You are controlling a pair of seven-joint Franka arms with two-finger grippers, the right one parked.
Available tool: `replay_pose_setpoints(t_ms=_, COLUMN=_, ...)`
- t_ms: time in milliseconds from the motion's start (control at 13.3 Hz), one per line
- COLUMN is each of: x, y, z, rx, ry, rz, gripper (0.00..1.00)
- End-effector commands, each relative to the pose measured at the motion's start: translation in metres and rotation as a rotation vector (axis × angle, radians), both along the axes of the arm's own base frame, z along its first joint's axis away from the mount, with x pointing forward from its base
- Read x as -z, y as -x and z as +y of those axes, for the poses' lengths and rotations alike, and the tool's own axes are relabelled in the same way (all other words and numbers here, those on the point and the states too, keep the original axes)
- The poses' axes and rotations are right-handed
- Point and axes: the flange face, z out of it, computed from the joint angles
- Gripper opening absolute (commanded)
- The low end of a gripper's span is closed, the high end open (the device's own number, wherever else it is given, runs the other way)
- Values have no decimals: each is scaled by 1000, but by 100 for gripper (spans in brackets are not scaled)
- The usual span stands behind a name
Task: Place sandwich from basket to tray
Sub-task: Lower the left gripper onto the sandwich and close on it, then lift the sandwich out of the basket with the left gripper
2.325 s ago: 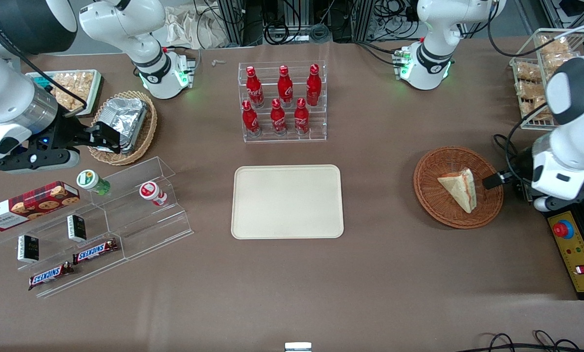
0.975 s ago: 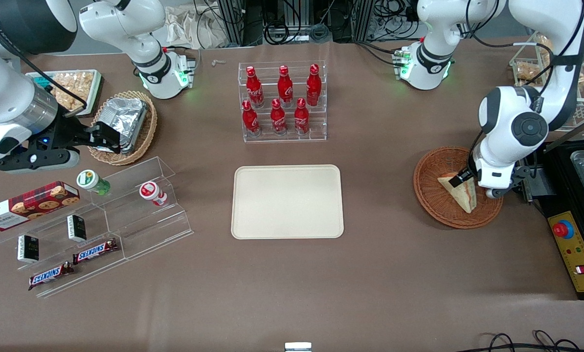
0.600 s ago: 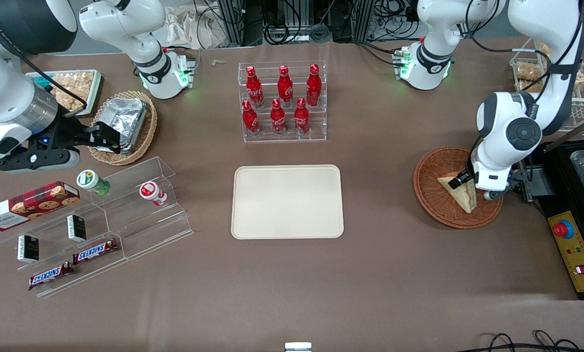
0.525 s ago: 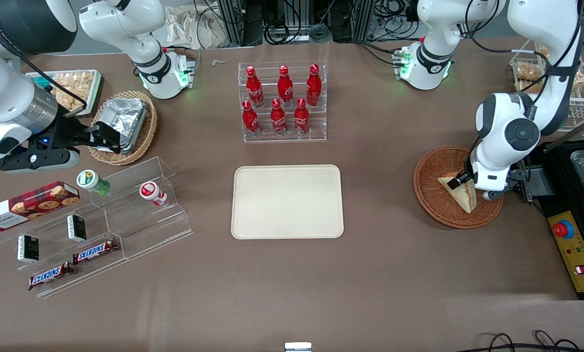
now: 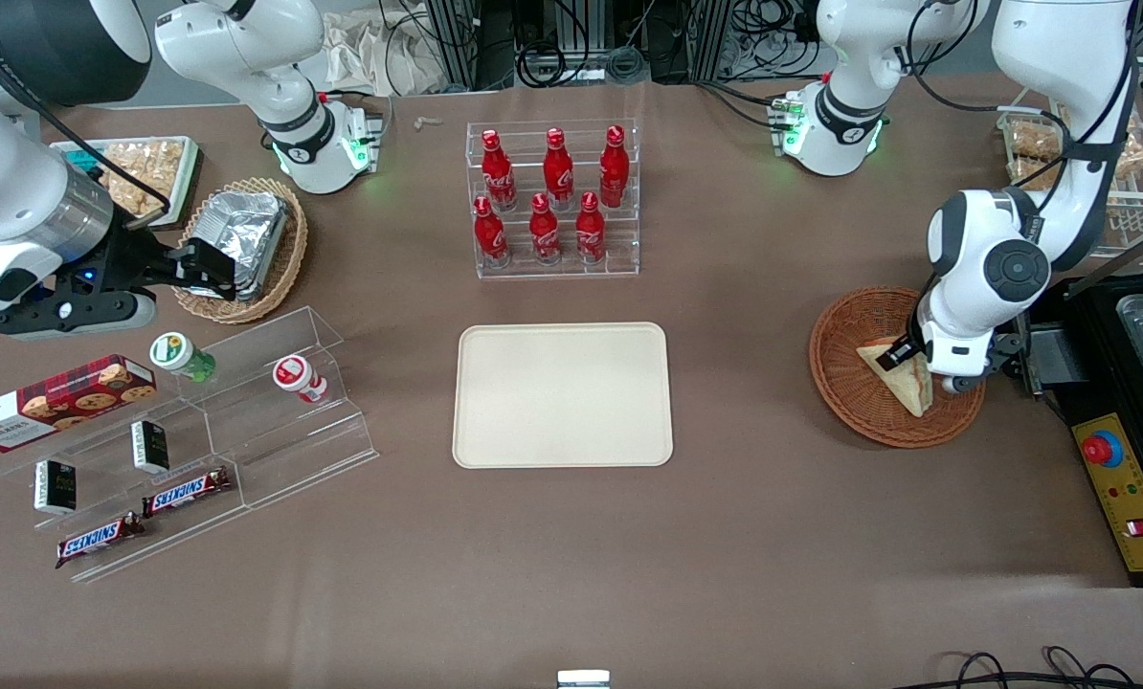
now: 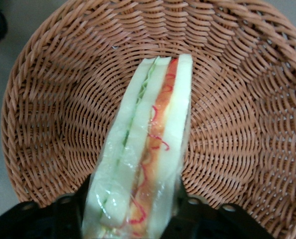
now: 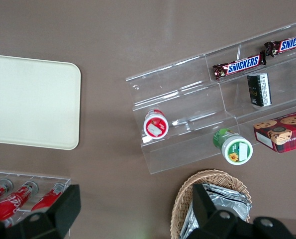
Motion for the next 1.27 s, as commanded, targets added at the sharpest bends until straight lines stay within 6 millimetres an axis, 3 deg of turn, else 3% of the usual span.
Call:
replay_pose_setpoints(t_ms=0, x=-9, y=-4, z=-2, rx=-39, ry=-23, rz=-50, gripper=0)
replay_pose_setpoints(t_ms=225, x=-38, y=-19, z=-2, rx=-35, ry=-36, rz=-56, gripper=0)
replay_pose_setpoints(t_ms=525, x=-116, y=-59, z=-5, rx=-6, ry=-68, rz=40, gripper=0)
replay_pose_setpoints(t_ms=675, x=-152, y=-69, z=-4, rx=51, ry=-65, rz=67, gripper=0)
replay_pose_setpoints(t_ms=825, x=-201, y=-79, z=-6, rx=106, ry=-20, rz=74, gripper=0)
replay_pose_setpoints(t_ms=1050, x=-299, y=-90, z=-10, rx=228, ry=106, rz=58, gripper=0)
replay_pose_setpoints(t_ms=1200, x=-330, y=-89, z=-24, rx=246, ry=142, rz=57, gripper=0)
